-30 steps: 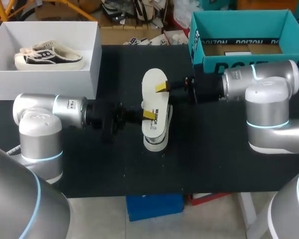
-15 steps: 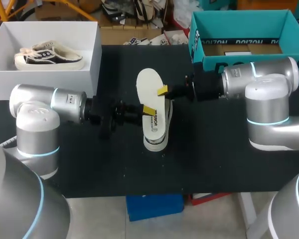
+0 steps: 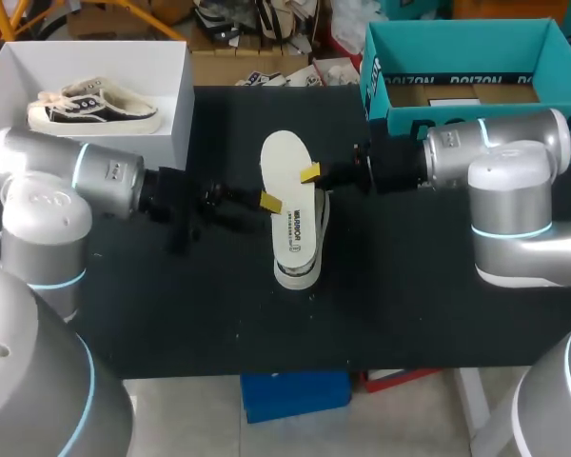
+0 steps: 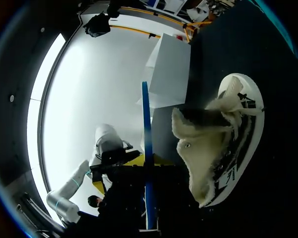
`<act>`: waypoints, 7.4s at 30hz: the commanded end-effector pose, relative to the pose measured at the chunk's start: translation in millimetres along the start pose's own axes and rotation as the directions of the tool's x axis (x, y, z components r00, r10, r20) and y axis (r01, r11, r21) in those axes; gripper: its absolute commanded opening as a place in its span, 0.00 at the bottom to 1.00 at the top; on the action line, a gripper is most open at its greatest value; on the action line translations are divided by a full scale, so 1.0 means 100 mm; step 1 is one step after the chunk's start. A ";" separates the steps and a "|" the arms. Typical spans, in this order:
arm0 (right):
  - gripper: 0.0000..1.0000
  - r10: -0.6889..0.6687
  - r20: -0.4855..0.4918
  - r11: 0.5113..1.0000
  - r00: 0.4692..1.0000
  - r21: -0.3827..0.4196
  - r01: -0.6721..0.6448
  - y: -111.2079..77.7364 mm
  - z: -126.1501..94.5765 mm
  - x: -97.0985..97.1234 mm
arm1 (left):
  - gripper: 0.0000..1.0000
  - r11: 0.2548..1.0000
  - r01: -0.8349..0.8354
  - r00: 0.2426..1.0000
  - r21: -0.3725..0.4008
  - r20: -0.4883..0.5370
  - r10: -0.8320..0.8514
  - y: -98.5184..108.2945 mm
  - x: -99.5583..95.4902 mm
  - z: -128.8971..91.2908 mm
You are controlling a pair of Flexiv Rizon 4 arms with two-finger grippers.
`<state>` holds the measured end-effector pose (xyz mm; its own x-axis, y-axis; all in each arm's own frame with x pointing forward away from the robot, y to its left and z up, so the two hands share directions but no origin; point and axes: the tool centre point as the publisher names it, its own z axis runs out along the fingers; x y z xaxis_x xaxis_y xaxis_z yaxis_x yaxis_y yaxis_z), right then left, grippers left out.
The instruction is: Take the shoe out of the shoebox, open the shoe tongue, remove and reinsert the insole, then place the shoe into the shoebox
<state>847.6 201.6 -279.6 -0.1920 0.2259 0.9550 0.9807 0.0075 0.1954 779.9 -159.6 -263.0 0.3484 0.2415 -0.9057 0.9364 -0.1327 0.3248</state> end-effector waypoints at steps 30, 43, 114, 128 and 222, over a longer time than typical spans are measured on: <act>0.00 0.000 0.001 1.000 1.000 0.001 0.000 0.00 0.00 0.00 | 1.00 0.954 0.019 0.580 0.301 -0.780 0.235 -0.09 -0.50 -0.41; 0.00 0.000 0.001 1.000 1.000 0.001 0.000 0.00 0.00 0.00 | 1.00 0.961 0.275 0.383 0.044 -0.921 -0.067 -0.02 -0.37 -0.23; 0.00 0.000 0.001 1.000 1.000 0.001 0.000 0.00 0.00 0.00 | 1.00 0.965 0.263 0.308 -0.016 -0.946 -0.100 0.88 -0.01 0.20; 0.00 0.000 0.001 1.000 1.000 0.001 0.000 0.00 0.00 0.00 | 1.00 0.968 0.247 0.330 -0.047 -0.935 -0.129 1.37 0.15 0.12; 0.00 0.000 0.001 1.000 1.000 0.001 0.000 0.00 0.00 0.00 | 1.00 0.985 0.047 0.867 0.163 -0.496 0.040 -0.16 -0.35 -0.22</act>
<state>847.9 201.6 -279.5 -0.1920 0.2262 0.9550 0.9807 0.0084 0.1952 757.0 -151.1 -225.9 0.3582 0.7611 -0.5407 0.9336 -0.2868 0.2147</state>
